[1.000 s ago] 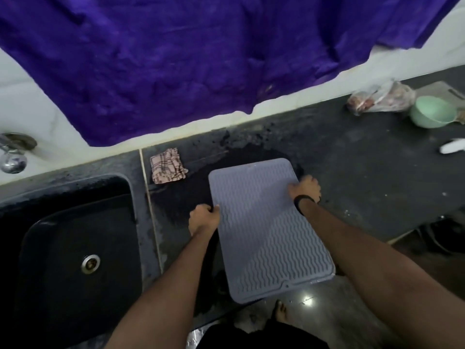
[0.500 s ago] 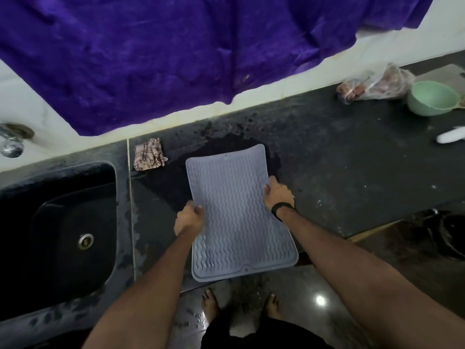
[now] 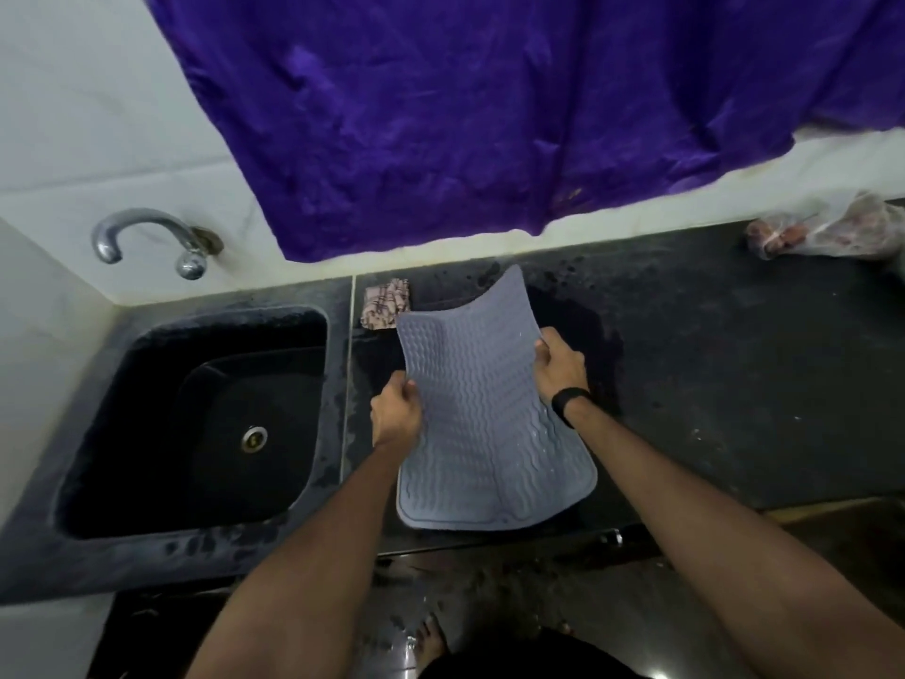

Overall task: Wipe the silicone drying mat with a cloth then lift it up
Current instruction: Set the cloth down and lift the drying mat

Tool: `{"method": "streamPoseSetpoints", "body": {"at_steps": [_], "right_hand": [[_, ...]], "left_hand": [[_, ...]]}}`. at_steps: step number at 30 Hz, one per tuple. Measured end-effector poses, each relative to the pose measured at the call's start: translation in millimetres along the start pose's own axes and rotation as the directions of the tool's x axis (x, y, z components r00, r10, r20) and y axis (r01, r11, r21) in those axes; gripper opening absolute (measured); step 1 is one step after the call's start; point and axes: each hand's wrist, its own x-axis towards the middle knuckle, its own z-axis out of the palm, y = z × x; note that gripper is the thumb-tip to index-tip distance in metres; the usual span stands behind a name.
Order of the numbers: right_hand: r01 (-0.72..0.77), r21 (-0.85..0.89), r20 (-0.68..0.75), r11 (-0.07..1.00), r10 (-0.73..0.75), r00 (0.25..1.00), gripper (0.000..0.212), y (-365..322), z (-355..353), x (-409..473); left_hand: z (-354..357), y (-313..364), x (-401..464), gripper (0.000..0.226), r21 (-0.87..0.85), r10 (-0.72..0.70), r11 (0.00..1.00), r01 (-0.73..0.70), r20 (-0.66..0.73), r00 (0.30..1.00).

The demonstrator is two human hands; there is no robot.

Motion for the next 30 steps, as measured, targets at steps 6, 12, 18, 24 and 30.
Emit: {"method": "streamPoseSetpoints", "body": {"at_steps": [6,12,18,24,30], "right_hand": [[-0.043,0.042,0.061,0.998,0.041,0.997,0.021,-38,42,-5],[-0.113,-0.012,0.077,0.993,0.114,0.990,0.024,-45,77,-12],[-0.172,-0.082,0.066,0.982,0.177,0.982,0.025,-39,92,-16],[-0.214,-0.161,0.072,0.963,0.228,0.971,0.028,-39,95,-11],[-0.269,-0.212,0.090,0.939,0.293,0.952,0.031,-33,93,-12]], "left_hand": [[-55,-50,13,0.027,-0.047,-0.051,0.998,0.049,-0.045,0.998],[-62,-78,21,0.029,-0.035,-0.072,0.997,0.071,-0.016,0.997],[-56,-94,28,0.032,0.007,-0.138,0.990,0.138,0.015,0.990],[-56,-94,40,0.032,0.023,-0.186,0.982,0.186,0.041,0.982],[-52,-101,35,0.035,0.072,-0.238,0.970,0.233,0.082,0.968]]}}
